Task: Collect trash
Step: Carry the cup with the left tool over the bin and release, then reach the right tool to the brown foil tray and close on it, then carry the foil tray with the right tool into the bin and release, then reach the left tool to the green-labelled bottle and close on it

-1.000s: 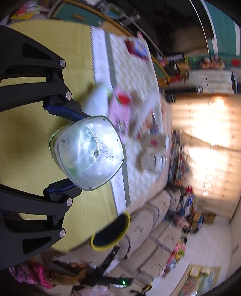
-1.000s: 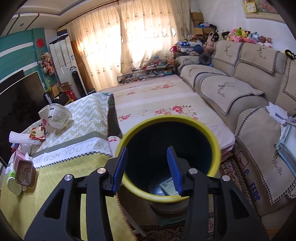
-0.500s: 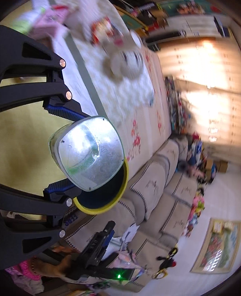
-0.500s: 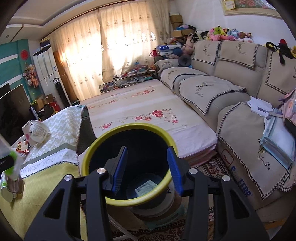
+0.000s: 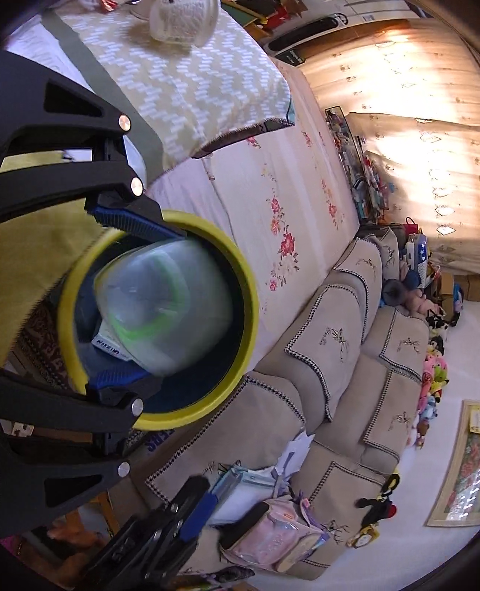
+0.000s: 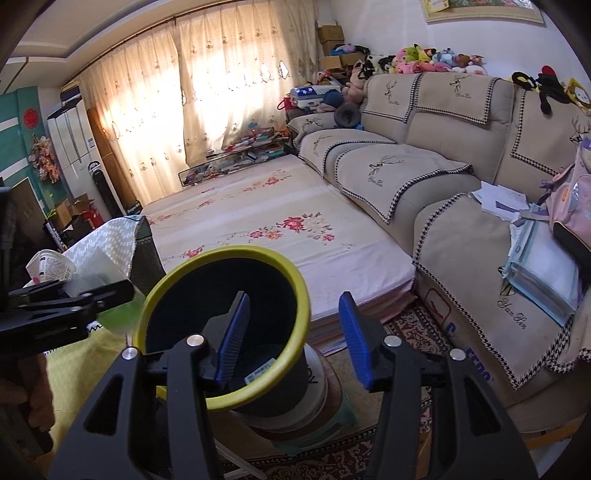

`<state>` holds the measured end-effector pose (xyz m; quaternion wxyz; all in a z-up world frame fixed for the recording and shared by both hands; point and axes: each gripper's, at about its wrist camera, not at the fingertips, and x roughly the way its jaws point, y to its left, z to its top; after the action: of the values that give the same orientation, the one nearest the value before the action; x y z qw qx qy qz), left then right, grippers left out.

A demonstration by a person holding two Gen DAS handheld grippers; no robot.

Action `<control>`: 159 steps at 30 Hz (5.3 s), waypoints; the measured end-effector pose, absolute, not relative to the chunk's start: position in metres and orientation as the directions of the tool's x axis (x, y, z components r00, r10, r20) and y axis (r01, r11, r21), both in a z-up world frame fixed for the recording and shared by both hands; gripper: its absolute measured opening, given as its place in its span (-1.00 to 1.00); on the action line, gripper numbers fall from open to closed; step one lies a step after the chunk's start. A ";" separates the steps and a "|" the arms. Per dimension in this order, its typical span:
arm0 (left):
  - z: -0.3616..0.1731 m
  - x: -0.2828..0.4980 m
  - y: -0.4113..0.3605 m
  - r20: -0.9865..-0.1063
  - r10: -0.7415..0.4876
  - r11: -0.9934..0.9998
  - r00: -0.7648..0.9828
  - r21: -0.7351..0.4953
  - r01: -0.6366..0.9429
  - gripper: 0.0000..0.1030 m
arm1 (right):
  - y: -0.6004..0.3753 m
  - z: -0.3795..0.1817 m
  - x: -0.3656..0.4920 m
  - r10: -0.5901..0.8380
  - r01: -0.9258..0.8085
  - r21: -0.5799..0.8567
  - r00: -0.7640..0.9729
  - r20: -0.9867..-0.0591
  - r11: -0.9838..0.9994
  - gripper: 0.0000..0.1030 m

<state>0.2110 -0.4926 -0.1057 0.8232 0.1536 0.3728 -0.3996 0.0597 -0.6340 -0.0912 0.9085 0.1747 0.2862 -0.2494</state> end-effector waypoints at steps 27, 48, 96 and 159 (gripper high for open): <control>-0.026 0.126 -0.228 -0.558 -0.450 0.866 0.698 -0.080 0.494 0.91 | -0.539 -0.095 0.108 -0.145 0.314 0.164 0.761 -0.633 0.935 -0.02; -0.052 0.081 -0.054 -0.560 -0.160 0.987 0.813 -0.063 0.150 0.91 | -0.316 -0.095 0.175 0.295 -0.186 0.231 0.684 -0.668 0.955 -0.47; -0.075 0.103 -0.093 -0.609 -0.196 0.976 0.768 -0.045 0.213 0.91 | -0.505 -0.093 0.166 -0.170 0.345 0.142 0.728 -0.664 0.928 -0.91; -0.121 0.149 -0.070 -0.735 0.047 0.999 0.676 0.044 -0.021 0.91 | -0.522 -0.115 0.176 -0.105 0.334 0.204 0.713 -0.693 0.920 -0.41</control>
<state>0.1486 -0.0698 -0.1206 0.9153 0.0160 0.4020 0.0188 0.1765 -0.5223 -0.1155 0.9117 0.1593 0.3592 -0.1202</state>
